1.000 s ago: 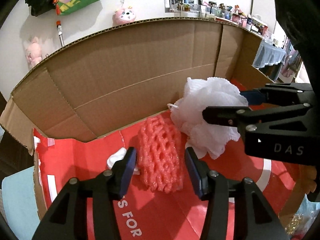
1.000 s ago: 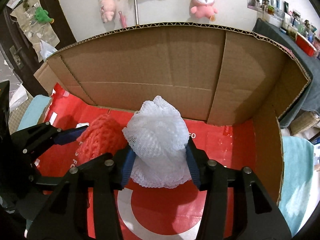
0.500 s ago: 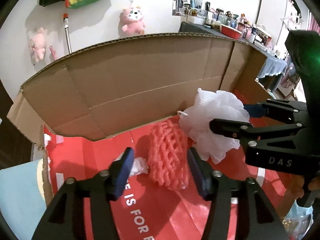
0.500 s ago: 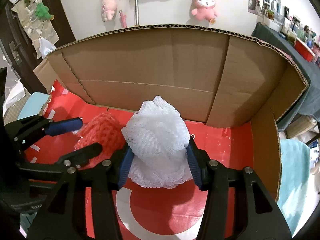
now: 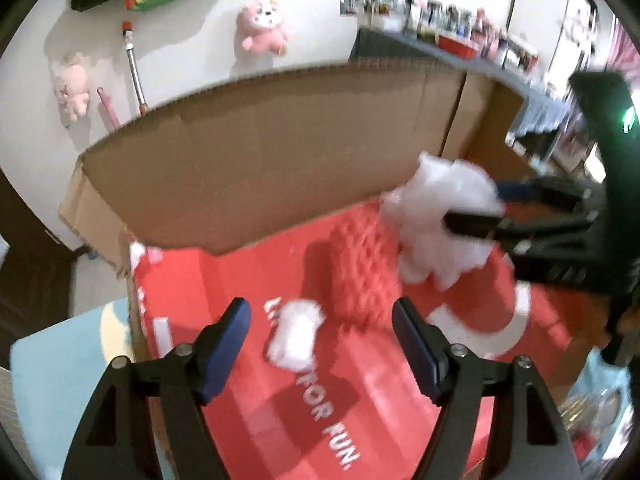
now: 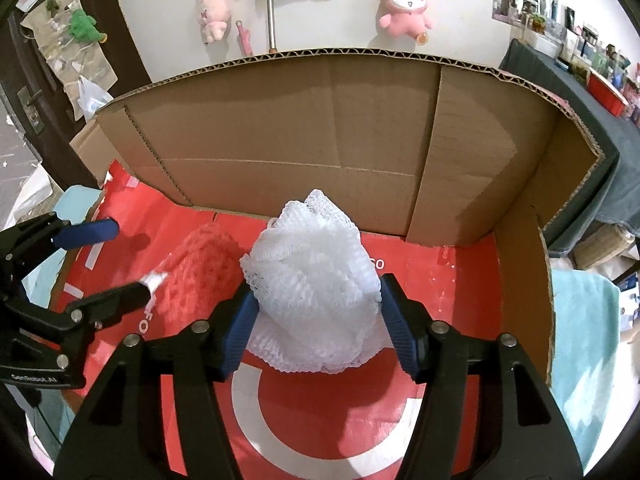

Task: Organize soft objects
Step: 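Open the left tool releasing the red net while the right tool releases the pouf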

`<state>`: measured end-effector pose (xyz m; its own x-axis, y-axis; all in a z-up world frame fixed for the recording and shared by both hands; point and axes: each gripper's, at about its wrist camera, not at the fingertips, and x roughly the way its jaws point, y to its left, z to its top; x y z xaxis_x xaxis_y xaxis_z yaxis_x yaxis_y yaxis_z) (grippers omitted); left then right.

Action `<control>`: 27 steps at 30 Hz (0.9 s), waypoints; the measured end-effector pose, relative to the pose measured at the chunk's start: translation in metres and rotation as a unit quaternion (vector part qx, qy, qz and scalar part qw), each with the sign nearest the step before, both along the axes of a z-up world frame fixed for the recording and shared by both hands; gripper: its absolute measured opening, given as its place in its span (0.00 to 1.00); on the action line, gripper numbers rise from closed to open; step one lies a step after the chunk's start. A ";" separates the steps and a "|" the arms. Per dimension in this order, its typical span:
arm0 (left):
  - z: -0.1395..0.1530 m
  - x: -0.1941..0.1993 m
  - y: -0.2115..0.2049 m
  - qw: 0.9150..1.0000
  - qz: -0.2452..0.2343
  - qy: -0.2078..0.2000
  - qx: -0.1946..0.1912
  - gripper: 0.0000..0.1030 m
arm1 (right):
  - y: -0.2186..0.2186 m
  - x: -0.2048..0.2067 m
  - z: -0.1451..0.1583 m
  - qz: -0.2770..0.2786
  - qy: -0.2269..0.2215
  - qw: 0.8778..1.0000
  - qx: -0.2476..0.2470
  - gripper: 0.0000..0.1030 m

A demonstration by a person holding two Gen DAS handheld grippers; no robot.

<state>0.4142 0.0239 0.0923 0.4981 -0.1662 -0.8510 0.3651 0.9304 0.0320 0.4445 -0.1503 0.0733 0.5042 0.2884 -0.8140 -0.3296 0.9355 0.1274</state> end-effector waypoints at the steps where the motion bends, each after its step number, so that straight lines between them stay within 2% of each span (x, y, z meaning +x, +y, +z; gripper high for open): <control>1: -0.003 0.000 0.001 1.000 -0.002 0.002 0.009 0.73 | 0.000 -0.001 0.000 0.002 0.000 1.000 -0.002 0.58; 3: -0.009 0.001 0.003 1.000 0.000 0.010 0.024 0.72 | 0.000 -0.004 0.001 0.005 -0.003 1.000 -0.010 0.59; 7: -0.028 0.010 0.005 0.998 0.016 0.038 0.046 0.51 | 0.000 -0.007 0.000 0.008 -0.007 1.000 -0.022 0.59; 10: -0.039 0.016 0.003 0.997 0.016 0.050 0.060 0.46 | 0.000 -0.008 -0.002 0.003 -0.010 1.000 -0.027 0.59; 12: -0.047 0.016 0.001 0.996 0.012 0.057 0.068 0.24 | -0.001 -0.008 -0.002 0.005 -0.008 1.000 -0.024 0.59; 14: -0.046 0.017 0.000 0.997 0.008 0.057 0.056 0.16 | -0.002 -0.008 -0.002 0.004 -0.008 1.000 -0.024 0.59; 18: -0.035 0.004 -0.002 0.998 -0.003 0.045 0.048 0.14 | -0.003 -0.012 0.001 0.006 -0.013 1.000 -0.028 0.59; 22: -0.011 -0.020 0.002 0.999 -0.005 0.017 0.028 0.14 | -0.005 -0.027 0.015 0.003 -0.033 0.999 -0.029 0.59; 27: 0.030 -0.075 0.007 1.000 -0.006 -0.028 -0.008 0.14 | -0.014 -0.064 0.049 0.001 -0.061 0.998 -0.012 0.59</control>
